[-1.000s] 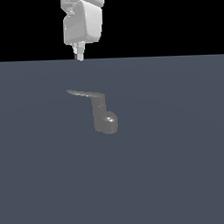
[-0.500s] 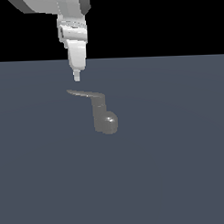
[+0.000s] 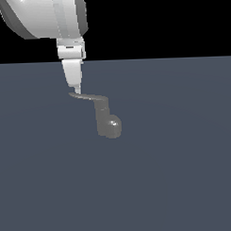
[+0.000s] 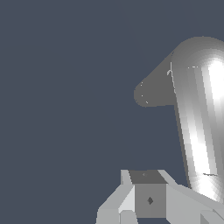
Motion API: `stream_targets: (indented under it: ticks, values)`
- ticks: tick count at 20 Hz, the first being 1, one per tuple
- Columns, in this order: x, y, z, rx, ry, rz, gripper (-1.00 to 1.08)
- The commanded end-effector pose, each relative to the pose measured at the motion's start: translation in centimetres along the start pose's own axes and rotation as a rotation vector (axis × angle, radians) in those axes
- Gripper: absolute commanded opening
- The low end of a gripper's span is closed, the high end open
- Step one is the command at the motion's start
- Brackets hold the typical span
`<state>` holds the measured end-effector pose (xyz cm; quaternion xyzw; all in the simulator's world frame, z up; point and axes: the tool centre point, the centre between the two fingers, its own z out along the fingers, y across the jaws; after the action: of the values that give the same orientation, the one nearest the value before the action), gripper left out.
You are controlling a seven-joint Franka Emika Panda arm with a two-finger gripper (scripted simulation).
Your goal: Turn on the faucet by rotating a designated handle.
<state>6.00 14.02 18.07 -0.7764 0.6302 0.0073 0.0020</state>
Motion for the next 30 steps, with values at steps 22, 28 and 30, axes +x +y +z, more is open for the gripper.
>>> stream_targets:
  ticks: [22,28,30]
  values:
    - [-0.9,3.0,0.8,0.006,0.013,0.027,-1.00]
    - [-1.3,4.6,0.8,0.006,0.013,0.028,-1.00]
    - [-1.4,5.2,0.8,0.006,0.013,0.028,-1.00]
